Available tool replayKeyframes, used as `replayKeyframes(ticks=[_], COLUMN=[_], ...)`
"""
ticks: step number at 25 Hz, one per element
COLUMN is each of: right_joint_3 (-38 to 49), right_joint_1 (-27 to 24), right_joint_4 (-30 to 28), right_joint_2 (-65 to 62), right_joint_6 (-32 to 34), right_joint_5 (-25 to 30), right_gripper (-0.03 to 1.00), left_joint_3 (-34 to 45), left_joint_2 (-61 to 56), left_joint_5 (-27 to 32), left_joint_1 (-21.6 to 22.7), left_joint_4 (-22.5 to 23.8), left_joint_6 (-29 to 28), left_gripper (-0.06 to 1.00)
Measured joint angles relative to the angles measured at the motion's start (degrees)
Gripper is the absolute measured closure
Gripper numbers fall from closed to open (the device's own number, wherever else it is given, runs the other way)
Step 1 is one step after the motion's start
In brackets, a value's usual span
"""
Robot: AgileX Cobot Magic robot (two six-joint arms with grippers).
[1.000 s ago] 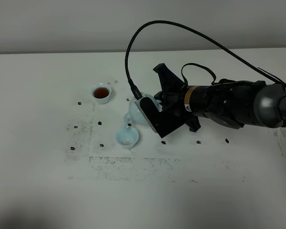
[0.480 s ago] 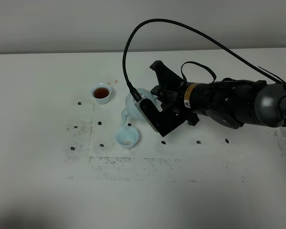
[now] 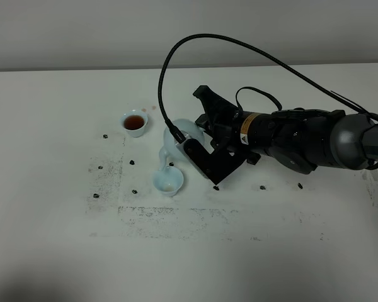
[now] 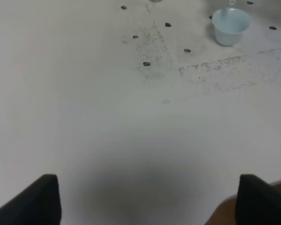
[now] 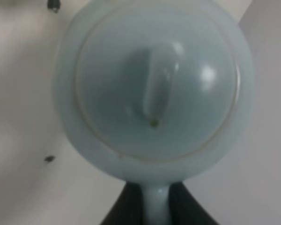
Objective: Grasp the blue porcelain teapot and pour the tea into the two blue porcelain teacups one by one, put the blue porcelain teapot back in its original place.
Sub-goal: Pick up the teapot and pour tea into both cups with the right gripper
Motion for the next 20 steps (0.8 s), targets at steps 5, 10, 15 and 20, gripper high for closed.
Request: replayKeyframes(ticks=[5,10,15,20], right_joint_3=[0.00,0.00,0.00,0.00], right_joint_1=[0.00,0.00,0.00,0.00], right_joint_4=[2.48,4.43,6.31,6.61], right_joint_2=[0.00,0.41,1.63,1.87], right_joint_6=[-5.00,-8.77,-12.70,-13.88], right_joint_5=[-1.76,-2.81,-4.17,-4.63], right_gripper=[0.92,0.92,0.92,0.92], left_joint_3=[0.00,0.00,0.00,0.00], left_joint_2=[0.00,0.00,0.00,0.00], left_joint_5=[0.00,0.00,0.00,0.00], left_joint_1=[0.00,0.00,0.00,0.00], left_joint_4=[0.00,0.00,0.00,0.00], left_joint_6=[0.00,0.00,0.00,0.00], left_gripper=[0.22,0.22,0.22,0.22])
